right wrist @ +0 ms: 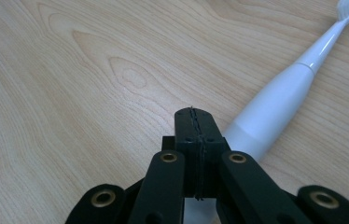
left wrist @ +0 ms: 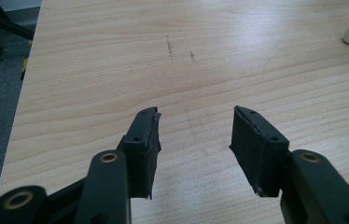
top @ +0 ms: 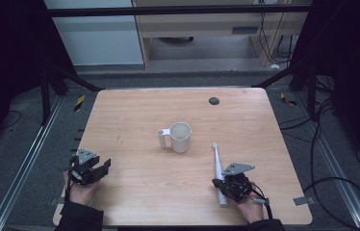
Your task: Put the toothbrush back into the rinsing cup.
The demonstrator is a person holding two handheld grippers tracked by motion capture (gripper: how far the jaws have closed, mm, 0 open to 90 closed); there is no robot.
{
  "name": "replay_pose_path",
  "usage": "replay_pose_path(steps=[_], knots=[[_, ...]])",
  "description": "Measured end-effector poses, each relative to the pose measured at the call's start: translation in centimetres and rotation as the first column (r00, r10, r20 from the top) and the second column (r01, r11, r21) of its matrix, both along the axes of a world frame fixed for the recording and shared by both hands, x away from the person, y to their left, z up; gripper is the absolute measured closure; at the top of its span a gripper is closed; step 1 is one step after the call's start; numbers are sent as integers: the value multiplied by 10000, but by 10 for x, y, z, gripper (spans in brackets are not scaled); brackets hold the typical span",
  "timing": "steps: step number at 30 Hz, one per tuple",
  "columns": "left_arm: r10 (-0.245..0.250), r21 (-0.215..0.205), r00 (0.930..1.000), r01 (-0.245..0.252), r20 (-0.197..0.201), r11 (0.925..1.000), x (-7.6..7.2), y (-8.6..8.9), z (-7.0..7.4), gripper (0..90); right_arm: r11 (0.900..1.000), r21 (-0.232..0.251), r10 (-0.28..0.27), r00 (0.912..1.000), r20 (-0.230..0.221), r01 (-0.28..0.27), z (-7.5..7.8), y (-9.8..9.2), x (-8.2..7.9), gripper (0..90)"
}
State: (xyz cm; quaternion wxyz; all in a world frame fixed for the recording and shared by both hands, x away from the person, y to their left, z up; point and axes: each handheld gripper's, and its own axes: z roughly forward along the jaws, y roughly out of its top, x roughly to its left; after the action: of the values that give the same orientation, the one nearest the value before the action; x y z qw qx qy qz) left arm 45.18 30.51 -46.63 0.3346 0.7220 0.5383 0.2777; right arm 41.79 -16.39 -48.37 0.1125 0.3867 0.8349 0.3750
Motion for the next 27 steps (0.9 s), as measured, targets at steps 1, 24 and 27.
replay_pose_path(steps=[1, 24, 27], knots=[[1, 0, 10000, -1, -3, 10000, 0, 0, 0, 505, 10000, -19, -13, 10000, 13, 13, 0, 0, 0, 900], [15, -12, 10000, -15, 1, 10000, 0, 0, 0, 505, 9999, 49, -136, 9997, -184, 137, 0, -9, -4, 900], [12, -7, 10000, -12, 1, 10000, 0, 0, 0, 505, 9999, 36, -152, 9997, -179, 153, 0, -10, -5, 900]])
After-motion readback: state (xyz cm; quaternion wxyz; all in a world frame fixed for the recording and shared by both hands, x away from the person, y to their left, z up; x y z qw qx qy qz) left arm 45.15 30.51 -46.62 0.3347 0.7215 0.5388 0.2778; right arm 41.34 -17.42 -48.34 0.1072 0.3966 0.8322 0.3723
